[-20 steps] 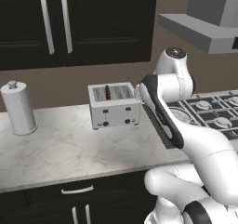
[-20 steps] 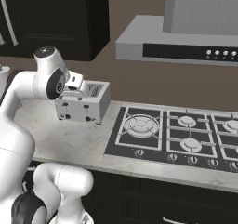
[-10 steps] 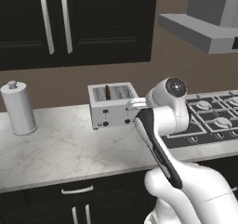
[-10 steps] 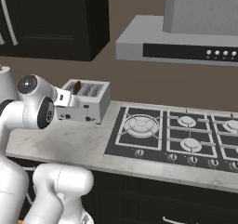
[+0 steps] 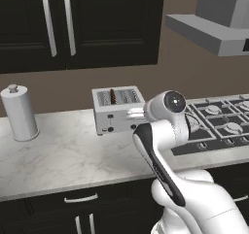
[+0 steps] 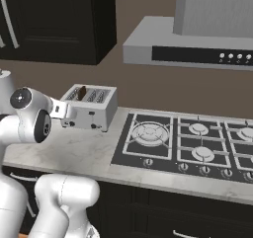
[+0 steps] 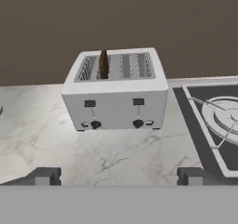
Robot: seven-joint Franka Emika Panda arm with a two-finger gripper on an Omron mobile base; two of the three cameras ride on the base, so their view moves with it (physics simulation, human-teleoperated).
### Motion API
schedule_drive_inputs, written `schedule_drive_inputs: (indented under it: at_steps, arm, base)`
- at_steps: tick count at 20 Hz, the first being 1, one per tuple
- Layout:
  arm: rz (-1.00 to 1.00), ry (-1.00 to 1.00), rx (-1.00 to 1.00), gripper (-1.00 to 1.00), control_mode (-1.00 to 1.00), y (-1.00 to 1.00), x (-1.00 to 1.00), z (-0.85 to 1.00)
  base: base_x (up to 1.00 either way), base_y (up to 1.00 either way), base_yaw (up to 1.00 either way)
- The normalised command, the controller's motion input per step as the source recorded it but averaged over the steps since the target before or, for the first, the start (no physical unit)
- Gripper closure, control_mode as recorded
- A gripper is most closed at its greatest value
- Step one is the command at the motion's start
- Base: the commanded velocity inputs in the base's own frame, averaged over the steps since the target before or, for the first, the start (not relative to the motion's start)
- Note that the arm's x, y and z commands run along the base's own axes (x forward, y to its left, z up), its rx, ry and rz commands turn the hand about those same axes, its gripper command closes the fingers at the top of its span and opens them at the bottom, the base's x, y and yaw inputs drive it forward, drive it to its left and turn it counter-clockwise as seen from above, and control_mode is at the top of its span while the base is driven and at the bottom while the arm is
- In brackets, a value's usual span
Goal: Start the toaster. Once the lever pops up, take the bread to the plate on the dining counter.
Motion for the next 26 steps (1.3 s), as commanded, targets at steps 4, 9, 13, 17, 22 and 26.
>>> schedule_drive_inputs:
  at_steps: [4,9,13,17,22,26]
  arm:
    - [0.0,0.01,0.0,-1.0,-1.0,0.14,0.0,0.0]
    - [0.0,0.03,0.0,-1.0,-1.0,0.08,0.01,0.0]
    - [0.0,0.03,0.0,-1.0,-1.0,0.09,0.09,0.0]
    - [0.0,0.02,0.0,-1.0,-1.0,0.14,0.18,-0.01]
    - [0.0,0.01,0.0,-1.0,-1.0,0.11,0.23,0.0]
    - [0.01,0.0,0.0,-1.0,-1.0,0.0,0.32,0.0]
  base:
    - [0.0,0.0,0.0]
    - [0.0,0.0,0.0]
    - [0.0,0.0,0.0]
    - [0.0,0.0,0.0]
    - [0.0,0.0,0.0]
    - [0.0,0.0,0.0]
